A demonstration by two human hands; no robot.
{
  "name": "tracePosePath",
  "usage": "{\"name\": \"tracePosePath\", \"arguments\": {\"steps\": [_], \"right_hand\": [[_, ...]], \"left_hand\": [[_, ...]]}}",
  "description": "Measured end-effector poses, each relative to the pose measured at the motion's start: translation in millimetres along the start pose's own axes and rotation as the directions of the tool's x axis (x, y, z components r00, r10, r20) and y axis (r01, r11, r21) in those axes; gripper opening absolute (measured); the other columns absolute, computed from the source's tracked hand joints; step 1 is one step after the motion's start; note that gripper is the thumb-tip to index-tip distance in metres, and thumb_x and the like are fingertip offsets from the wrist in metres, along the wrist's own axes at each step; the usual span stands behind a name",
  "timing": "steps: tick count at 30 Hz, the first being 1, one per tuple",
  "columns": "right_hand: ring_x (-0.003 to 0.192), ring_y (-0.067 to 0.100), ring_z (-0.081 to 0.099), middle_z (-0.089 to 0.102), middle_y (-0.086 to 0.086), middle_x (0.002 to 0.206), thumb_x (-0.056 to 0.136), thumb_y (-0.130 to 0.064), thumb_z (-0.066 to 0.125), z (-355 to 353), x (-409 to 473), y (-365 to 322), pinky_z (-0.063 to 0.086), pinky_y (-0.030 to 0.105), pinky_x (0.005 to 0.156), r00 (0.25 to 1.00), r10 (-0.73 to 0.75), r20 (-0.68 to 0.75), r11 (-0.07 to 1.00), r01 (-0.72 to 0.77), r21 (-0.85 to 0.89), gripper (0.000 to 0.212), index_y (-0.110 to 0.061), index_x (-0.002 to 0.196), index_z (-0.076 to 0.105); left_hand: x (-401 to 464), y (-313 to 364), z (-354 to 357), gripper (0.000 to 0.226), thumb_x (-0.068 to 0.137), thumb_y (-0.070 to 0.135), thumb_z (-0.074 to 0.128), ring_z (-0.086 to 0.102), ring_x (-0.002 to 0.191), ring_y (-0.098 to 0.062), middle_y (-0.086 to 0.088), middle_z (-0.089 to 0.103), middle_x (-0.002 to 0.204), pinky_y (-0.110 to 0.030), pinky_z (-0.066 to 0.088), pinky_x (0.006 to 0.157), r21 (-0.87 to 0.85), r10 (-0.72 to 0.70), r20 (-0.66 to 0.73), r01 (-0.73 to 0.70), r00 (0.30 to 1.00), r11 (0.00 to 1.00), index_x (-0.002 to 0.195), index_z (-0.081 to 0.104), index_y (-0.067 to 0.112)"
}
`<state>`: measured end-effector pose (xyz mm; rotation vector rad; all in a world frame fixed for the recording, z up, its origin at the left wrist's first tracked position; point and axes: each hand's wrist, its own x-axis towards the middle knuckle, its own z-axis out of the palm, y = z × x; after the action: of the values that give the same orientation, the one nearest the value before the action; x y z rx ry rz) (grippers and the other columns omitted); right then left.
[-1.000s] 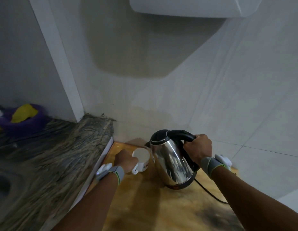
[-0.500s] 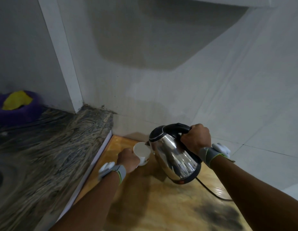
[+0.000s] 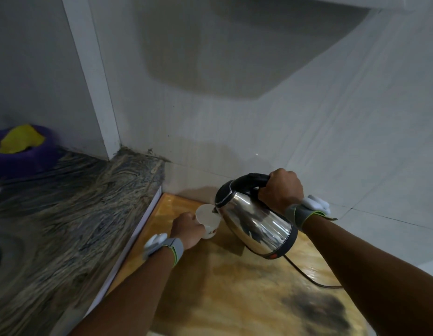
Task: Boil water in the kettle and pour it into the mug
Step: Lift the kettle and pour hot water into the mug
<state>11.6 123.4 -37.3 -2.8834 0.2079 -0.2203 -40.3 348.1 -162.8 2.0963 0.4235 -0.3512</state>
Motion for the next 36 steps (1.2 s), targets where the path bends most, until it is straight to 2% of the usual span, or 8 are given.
{"name": "tracePosePath", "arguments": {"steps": [6, 10, 14, 17, 21, 27, 33, 36], "right_hand": [[0.062, 0.023, 0.056, 0.047, -0.001, 0.065, 0.069, -0.033, 0.070, 3, 0, -9, 0.052, 0.033, 0.060, 0.998, -0.061, 0.015, 0.994, 0.062, -0.088, 0.021, -0.020, 0.073, 0.054], [0.070, 0.029, 0.062, 0.057, 0.005, 0.076, 0.070, -0.036, 0.068, 3, 1, -13, 0.057, 0.039, 0.067, 0.994, -0.105, 0.033, 0.985, 0.108, -0.137, 0.024, -0.017, 0.082, 0.061], [0.068, 0.028, 0.060, 0.049, 0.002, 0.070, 0.070, -0.038, 0.066, 2, 3, -19, 0.053, 0.035, 0.063, 0.986, -0.158, 0.052, 0.967, 0.166, -0.195, 0.024, -0.017, 0.081, 0.059], [0.068, 0.028, 0.060, 0.052, 0.004, 0.072, 0.069, -0.038, 0.064, 1, 5, -23, 0.051, 0.035, 0.061, 0.979, -0.194, 0.054, 0.953, 0.201, -0.228, 0.024, -0.018, 0.081, 0.059], [0.059, 0.027, 0.050, 0.038, 0.000, 0.062, 0.065, -0.038, 0.061, 1, 8, -27, 0.041, 0.031, 0.055, 0.969, -0.243, 0.038, 0.931, 0.245, -0.269, 0.024, -0.020, 0.073, 0.048], [0.045, 0.019, 0.034, 0.035, 0.000, 0.058, 0.065, -0.036, 0.064, -1, 13, -29, 0.033, 0.028, 0.049, 0.952, -0.305, 0.023, 0.903, 0.297, -0.311, 0.024, -0.020, 0.068, 0.046], [0.044, 0.018, 0.028, 0.031, -0.001, 0.057, 0.064, -0.039, 0.062, -1, 19, -35, 0.035, 0.029, 0.051, 0.936, -0.350, 0.029, 0.877, 0.338, -0.341, 0.026, -0.020, 0.068, 0.045], [0.043, 0.018, 0.031, 0.033, -0.001, 0.056, 0.064, -0.038, 0.065, 1, 20, -36, 0.036, 0.029, 0.049, 0.930, -0.366, 0.033, 0.867, 0.354, -0.350, 0.028, -0.020, 0.065, 0.044]], "left_hand": [[-1, -1, 0, 0.045, 0.089, 0.012, 0.066, 0.067, 0.112, -0.037, -0.017, 0.069, 0.126, -0.041, 0.060, 0.091, -0.004, 0.037, -0.030, -0.037, 0.999, 0.999, 0.134, 0.063, 0.006], [-2, -2, -1, 0.036, 0.091, 0.013, 0.066, 0.069, 0.108, -0.037, -0.017, 0.070, 0.122, -0.038, 0.059, 0.085, 0.024, 0.058, -0.033, -0.058, 0.998, 0.998, 0.127, 0.066, 0.007], [-4, -2, -1, 0.032, 0.092, 0.012, 0.065, 0.068, 0.108, -0.039, -0.018, 0.069, 0.123, -0.036, 0.056, 0.081, 0.041, 0.064, -0.032, -0.062, 0.997, 0.997, 0.124, 0.067, 0.008], [-7, -2, -1, 0.035, 0.095, 0.014, 0.064, 0.067, 0.113, -0.040, -0.018, 0.067, 0.130, -0.039, 0.058, 0.087, 0.063, 0.073, -0.025, -0.071, 0.997, 0.995, 0.130, 0.065, 0.008], [-8, -3, -1, 0.038, 0.096, 0.016, 0.063, 0.068, 0.112, -0.041, -0.019, 0.066, 0.131, -0.038, 0.055, 0.083, 0.078, 0.084, -0.019, -0.082, 0.996, 0.994, 0.134, 0.063, 0.008], [-9, -2, -3, 0.036, 0.097, 0.014, 0.059, 0.068, 0.109, -0.045, -0.022, 0.067, 0.124, -0.043, 0.057, 0.085, 0.066, 0.078, 0.003, -0.078, 0.997, 0.995, 0.133, 0.061, 0.008], [-9, -2, -5, 0.034, 0.095, 0.013, 0.058, 0.068, 0.105, -0.042, -0.020, 0.067, 0.123, -0.039, 0.055, 0.078, 0.028, 0.078, 0.006, -0.078, 0.997, 0.997, 0.128, 0.062, 0.009], [-8, -3, -6, 0.030, 0.095, 0.013, 0.058, 0.068, 0.102, -0.041, -0.020, 0.069, 0.118, -0.046, 0.060, 0.084, 0.011, 0.070, 0.008, -0.071, 0.997, 0.997, 0.124, 0.063, 0.009]]}}
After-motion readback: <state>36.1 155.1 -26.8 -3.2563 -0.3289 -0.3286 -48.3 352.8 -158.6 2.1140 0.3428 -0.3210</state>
